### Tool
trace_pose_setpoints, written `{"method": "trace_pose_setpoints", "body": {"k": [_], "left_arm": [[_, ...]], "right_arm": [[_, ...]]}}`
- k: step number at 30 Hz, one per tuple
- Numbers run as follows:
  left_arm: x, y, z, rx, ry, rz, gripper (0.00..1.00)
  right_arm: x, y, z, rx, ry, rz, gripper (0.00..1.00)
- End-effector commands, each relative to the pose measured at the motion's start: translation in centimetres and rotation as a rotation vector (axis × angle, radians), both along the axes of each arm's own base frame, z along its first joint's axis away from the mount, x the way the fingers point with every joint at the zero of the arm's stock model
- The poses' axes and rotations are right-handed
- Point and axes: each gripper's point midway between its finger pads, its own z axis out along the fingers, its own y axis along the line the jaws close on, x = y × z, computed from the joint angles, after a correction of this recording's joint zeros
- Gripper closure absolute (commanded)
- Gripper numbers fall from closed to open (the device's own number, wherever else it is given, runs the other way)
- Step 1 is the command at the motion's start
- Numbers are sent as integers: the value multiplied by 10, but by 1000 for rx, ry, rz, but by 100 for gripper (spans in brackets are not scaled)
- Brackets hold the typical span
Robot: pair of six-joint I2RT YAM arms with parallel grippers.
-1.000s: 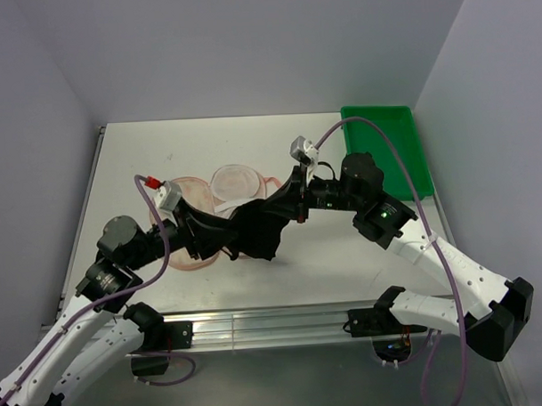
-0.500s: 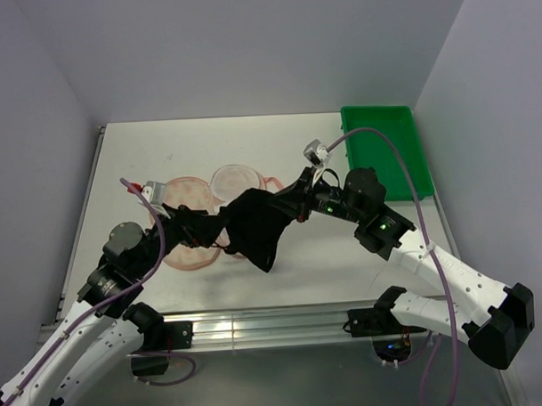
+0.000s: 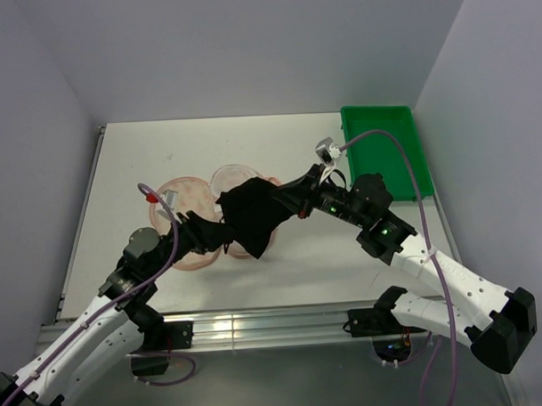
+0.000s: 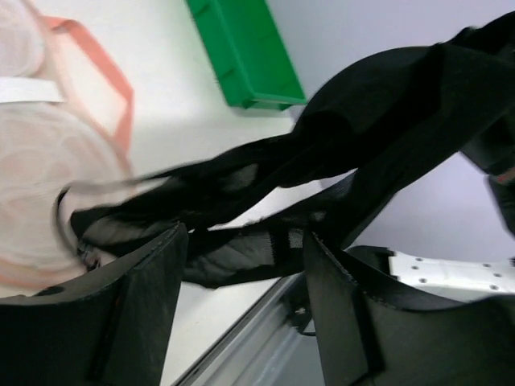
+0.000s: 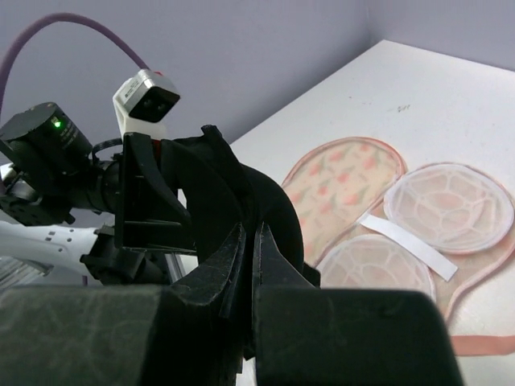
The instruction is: Place the bra in the laundry bag and zip it closed
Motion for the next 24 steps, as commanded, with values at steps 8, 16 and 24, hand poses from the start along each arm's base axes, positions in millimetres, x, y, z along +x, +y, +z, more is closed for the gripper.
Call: {"method": "trace_pose_setpoints", "body": {"k": [8, 16, 24], "left_arm": [[-11, -18, 52, -182, -125, -120, 44], [-12, 3, 18, -75, -17, -14, 18], [-20, -12, 33, -145, -34, -112, 27]], "right_arm": [[7, -3, 0, 37, -17, -45, 100], [16, -9, 4, 53, -15, -107, 100], [20, -9, 1, 87, 15, -125, 100]]}}
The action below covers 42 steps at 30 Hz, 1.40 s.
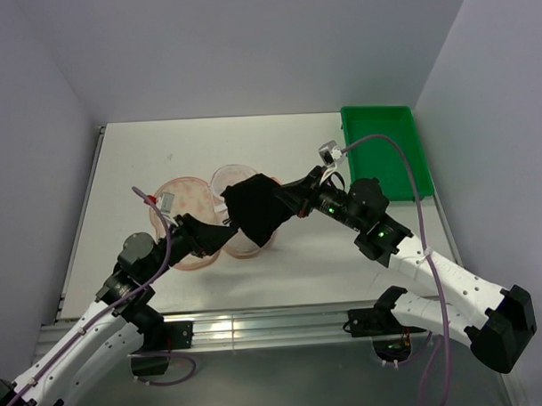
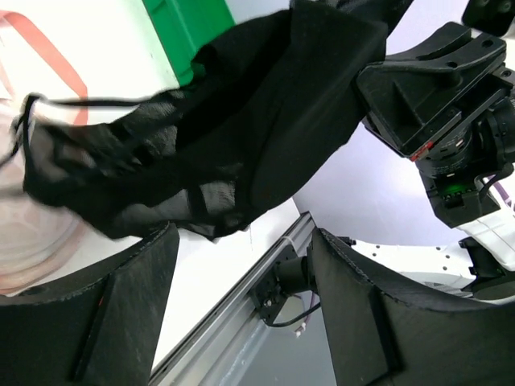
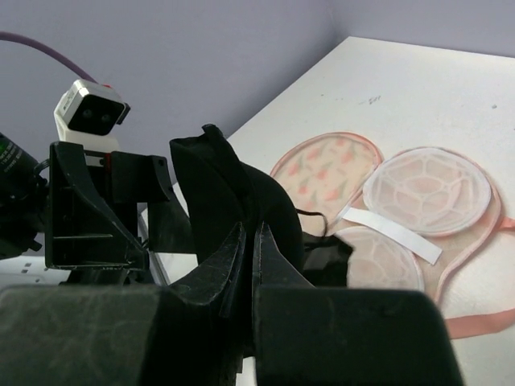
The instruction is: Place the bra in the laundry bag and zip it closed
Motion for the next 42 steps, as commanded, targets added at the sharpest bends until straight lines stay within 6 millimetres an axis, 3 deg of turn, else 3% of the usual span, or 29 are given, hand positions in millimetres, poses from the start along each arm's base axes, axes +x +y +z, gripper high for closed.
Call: {"method": "trace_pose_setpoints", "body": {"k": [1, 6, 14, 20, 23, 28, 30, 31, 33, 34, 35, 36, 37, 38, 39, 40, 42], "left_arm": [[-4, -9, 14, -42, -30, -52, 27], [4, -12, 32, -95, -80, -37, 30], [12, -22, 28, -137, -73, -55, 37], [7, -24, 39, -182, -101, -75, 50], [5, -24, 41, -183, -111, -80, 64], [5, -21, 43, -165, -116, -61, 99], [5, -20, 49, -152, -134, -60, 100], [4, -20, 62, -156, -160, -63, 100], [5, -22, 69, -114, -187, -77, 100], [0, -24, 92, -116, -234, -106, 100], [-1, -26, 100, -84, -274, -126, 100], [4, -35, 89, -19, -222, -159, 100], [-3, -39, 118, -11, -269, -213, 100], [-5, -44, 120, 40, -298, -263, 100], [1, -54, 113, 94, -262, -316, 100], [-7, -53, 114, 158, -196, -368, 100], [-2, -56, 92, 298, -158, -429, 100]], "right_arm": [[4, -2, 20, 66, -41, -24, 100], [3, 3, 17, 68, -33, 1, 100], [-3, 7, 14, 76, -25, 30, 100], [-3, 10, 6, 73, -9, 34, 100], [-2, 12, -1, 61, 1, 27, 100], [-6, 16, -10, 43, 10, 24, 100], [-8, 15, -12, 33, 14, 21, 100], [-10, 13, -10, 28, 7, 20, 100], [-14, 8, -19, -19, 27, 14, 70], [-17, 2, -17, -38, 11, 8, 51], [-19, -4, -25, -91, 40, -1, 24], [-18, -10, -25, -131, 15, -24, 15], [-19, -20, -11, -134, -17, -40, 8], [-22, -27, -15, -169, -5, -43, 7], [-31, -29, -12, -182, -23, 2, 6], [-37, -35, 5, -179, -83, 18, 3], [-43, -45, 12, -206, -121, 52, 3]]}}
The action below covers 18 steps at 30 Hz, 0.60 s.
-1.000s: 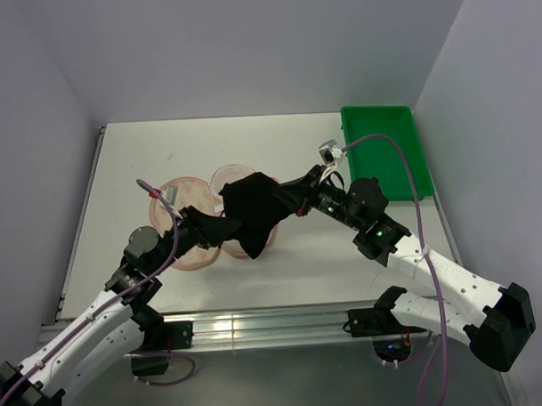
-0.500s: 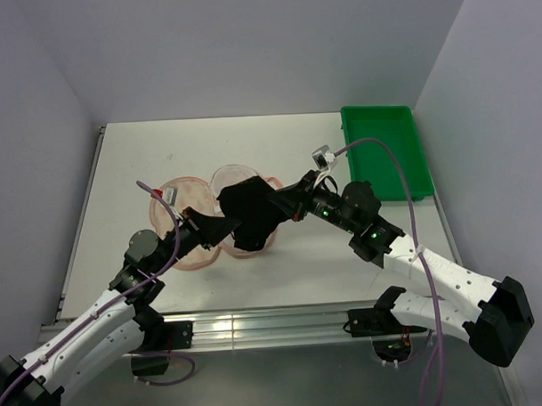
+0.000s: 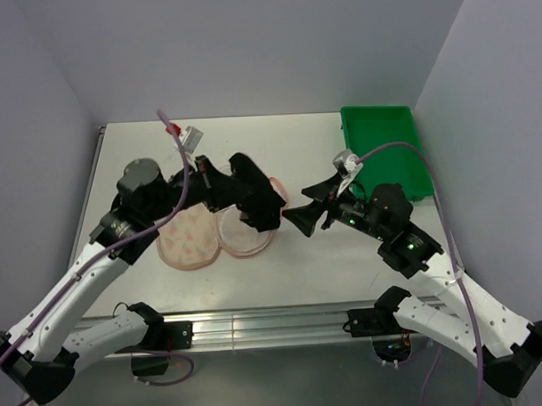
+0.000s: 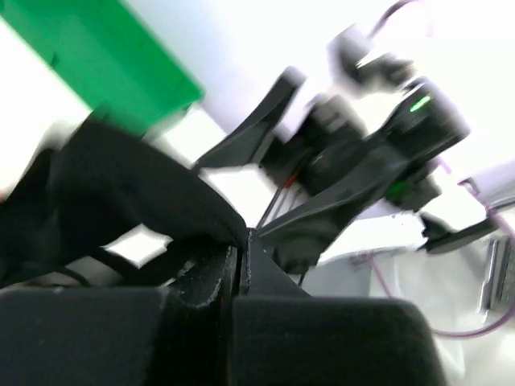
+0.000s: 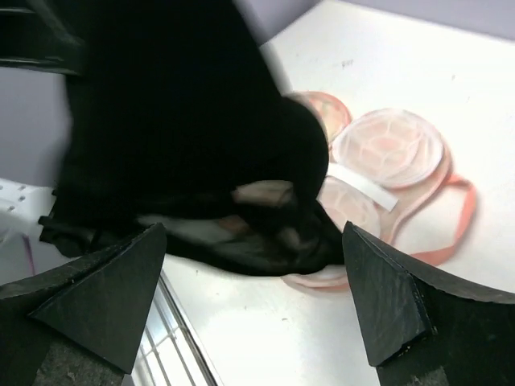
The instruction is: Place the bra in the laundry bag and zip it closed
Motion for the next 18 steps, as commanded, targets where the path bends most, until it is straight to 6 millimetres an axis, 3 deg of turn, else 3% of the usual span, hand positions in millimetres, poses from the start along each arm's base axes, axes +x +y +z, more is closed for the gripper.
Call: {"method": "trace_pose_setpoints", "body": {"k": [1, 3, 4, 7, 8, 10, 12, 13, 18], "left_arm": [[-23, 8, -46, 332, 96, -153, 100], [-19, 16, -62, 433, 91, -137, 100], [-25, 22, -68, 478, 103, -154, 100], [-42, 22, -69, 501, 85, -264, 100], [-48, 23, -72, 518, 55, -309, 100], [-65, 10, -65, 504, -3, -403, 100], [-70, 1, -63, 515, -31, -439, 100], [-70, -1, -63, 524, -63, -450, 100], [-76, -7, -53, 516, -139, -504, 100]], "right_arm": [[-26, -15, 42, -45, -148, 125, 3], [-31, -19, 47, -71, -191, 164, 2], [-42, -15, 51, -70, -215, 247, 2], [-44, -6, 59, -83, -263, 328, 2], [-59, -1, 59, -80, -286, 431, 2], [-60, 7, 61, -90, -325, 511, 1], [-58, 14, 56, -107, -315, 576, 1], [-58, 16, 65, -110, -336, 591, 1], [-45, 26, 53, -157, -301, 651, 0]]}}
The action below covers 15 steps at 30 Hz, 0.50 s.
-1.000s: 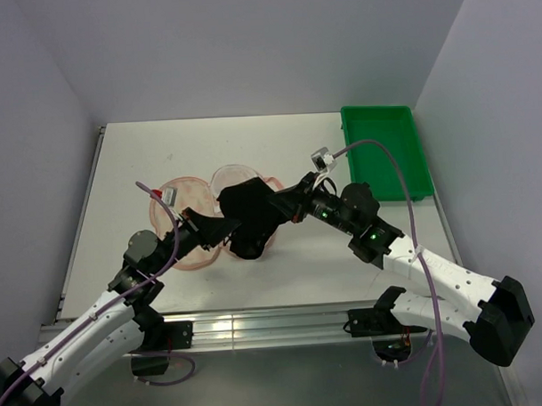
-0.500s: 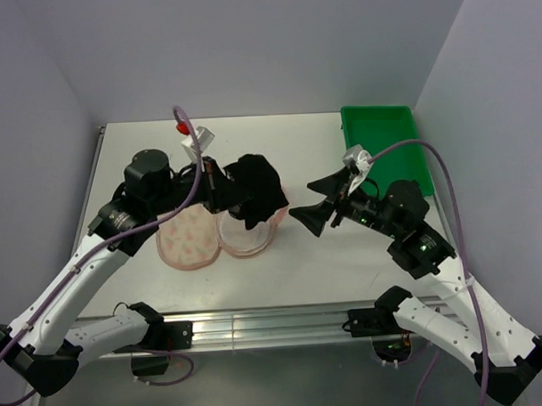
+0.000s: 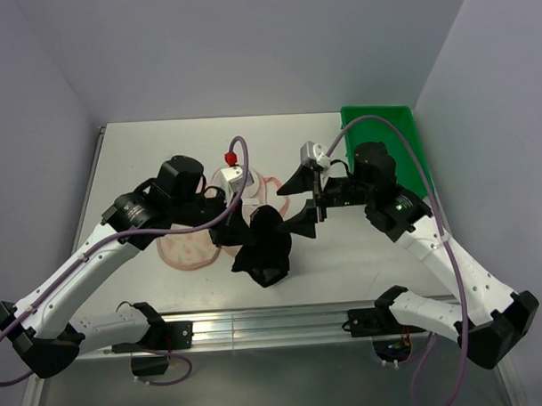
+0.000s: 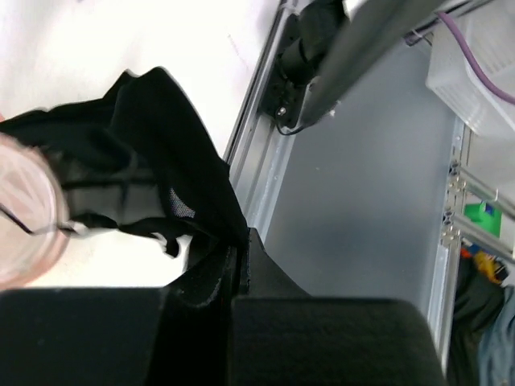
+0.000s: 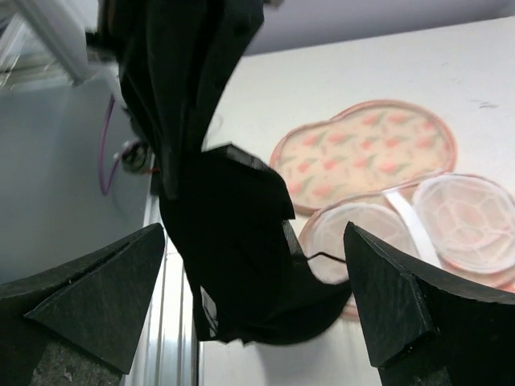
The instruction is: Place the bra in the laundry bag and zip it closed
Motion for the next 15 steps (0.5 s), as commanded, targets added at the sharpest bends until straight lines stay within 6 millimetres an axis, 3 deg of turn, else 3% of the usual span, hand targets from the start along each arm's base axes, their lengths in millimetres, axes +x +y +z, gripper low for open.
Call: {"method": "trace_pose_setpoints", "body": {"k": [1, 7, 12, 15], "left_arm": [[-11, -3, 28, -74, -118, -125, 100], [-29, -5, 37, -126, -142, -226, 100], [-24, -8, 26, -89, -133, -212, 100], [-24, -9, 30, -97, -140, -217, 100]], "right_arm": [[-13, 3, 10, -7, -55, 132, 0], [-19, 16, -1, 22, -47, 297, 0], [-36, 27, 2, 47, -60, 425, 0], [-39, 31, -10, 21, -30, 443, 2]]}}
